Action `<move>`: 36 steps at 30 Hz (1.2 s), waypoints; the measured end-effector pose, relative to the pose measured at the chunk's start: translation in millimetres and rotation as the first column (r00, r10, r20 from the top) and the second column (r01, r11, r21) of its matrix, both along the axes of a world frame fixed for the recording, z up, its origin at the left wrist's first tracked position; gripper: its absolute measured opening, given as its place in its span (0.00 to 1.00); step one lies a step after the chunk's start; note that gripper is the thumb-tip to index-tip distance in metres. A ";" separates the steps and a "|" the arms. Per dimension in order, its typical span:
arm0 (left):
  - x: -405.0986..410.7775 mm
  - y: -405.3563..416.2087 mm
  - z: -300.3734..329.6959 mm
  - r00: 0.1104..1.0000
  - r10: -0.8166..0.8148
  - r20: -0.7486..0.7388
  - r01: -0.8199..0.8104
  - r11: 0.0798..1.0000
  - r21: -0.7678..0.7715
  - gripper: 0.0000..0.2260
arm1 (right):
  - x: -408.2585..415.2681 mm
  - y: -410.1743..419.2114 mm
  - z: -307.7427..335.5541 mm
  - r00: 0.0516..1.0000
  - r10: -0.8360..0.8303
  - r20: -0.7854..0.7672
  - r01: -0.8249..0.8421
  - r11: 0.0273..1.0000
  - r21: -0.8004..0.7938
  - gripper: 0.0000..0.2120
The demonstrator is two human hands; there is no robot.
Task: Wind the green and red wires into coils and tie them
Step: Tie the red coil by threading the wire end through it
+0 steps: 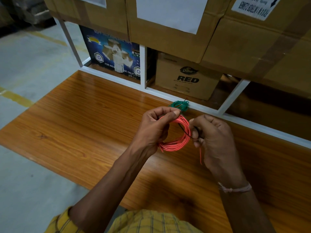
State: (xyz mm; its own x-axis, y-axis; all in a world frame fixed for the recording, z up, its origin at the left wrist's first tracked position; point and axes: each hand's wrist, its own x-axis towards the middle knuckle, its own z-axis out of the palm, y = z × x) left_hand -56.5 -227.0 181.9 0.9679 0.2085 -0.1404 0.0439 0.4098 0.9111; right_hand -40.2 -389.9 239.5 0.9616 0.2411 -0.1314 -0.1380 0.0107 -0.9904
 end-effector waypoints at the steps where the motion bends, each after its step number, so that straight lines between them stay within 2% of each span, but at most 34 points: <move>1: -0.2 0.4 0.5 1.000 -0.003 0.010 0.003 1.000 -0.009 0.11 | -0.3 -0.1 1.6 1.000 0.005 -0.005 -0.004 1.000 0.015 0.07; 7: -1.5 3.2 4.1 0.999 -0.023 0.040 0.025 0.999 -0.043 0.12 | 0.9 1.0 6.9 0.999 0.016 -0.033 -0.014 0.998 0.065 0.11; 12: -0.4 3.2 6.6 0.999 -0.029 0.042 0.031 0.998 -0.055 0.13 | 3.8 0.8 7.3 0.999 0.014 -0.038 -0.011 0.997 0.074 0.09; 19: 0.2 1.8 9.0 0.998 -0.039 0.055 0.042 0.998 -0.055 0.08 | 4.9 -0.8 6.6 0.999 0.016 -0.034 -0.014 0.997 0.071 0.08; 25: 0.0 1.2 9.8 0.998 -0.040 0.055 0.042 0.998 -0.043 0.09 | 4.6 -2.3 5.1 0.999 0.025 -0.026 -0.022 0.996 0.089 0.04; 36: -1.2 1.1 10.8 0.998 -0.048 0.049 0.050 0.998 -0.041 0.06 | 4.0 -2.5 3.7 0.999 0.019 -0.032 -0.016 0.996 0.091 0.05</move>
